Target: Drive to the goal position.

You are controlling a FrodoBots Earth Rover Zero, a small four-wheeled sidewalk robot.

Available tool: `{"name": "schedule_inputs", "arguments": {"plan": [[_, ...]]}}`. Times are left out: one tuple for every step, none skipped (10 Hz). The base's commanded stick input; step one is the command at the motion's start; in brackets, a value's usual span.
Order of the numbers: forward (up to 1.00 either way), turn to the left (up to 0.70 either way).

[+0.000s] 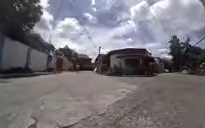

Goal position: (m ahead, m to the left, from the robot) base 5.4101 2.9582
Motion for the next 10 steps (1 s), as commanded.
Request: {"name": "schedule_inputs", "arguments": {"plan": [[0.7, 0.0], [0.7, 0.0], [0.7, 0.0], [0.7, 0.0], [0.7, 0.0], [0.7, 0.0], [0.7, 0.0], [0.7, 0.0], [0.7, 0.0], [0.7, 0.0]]}}
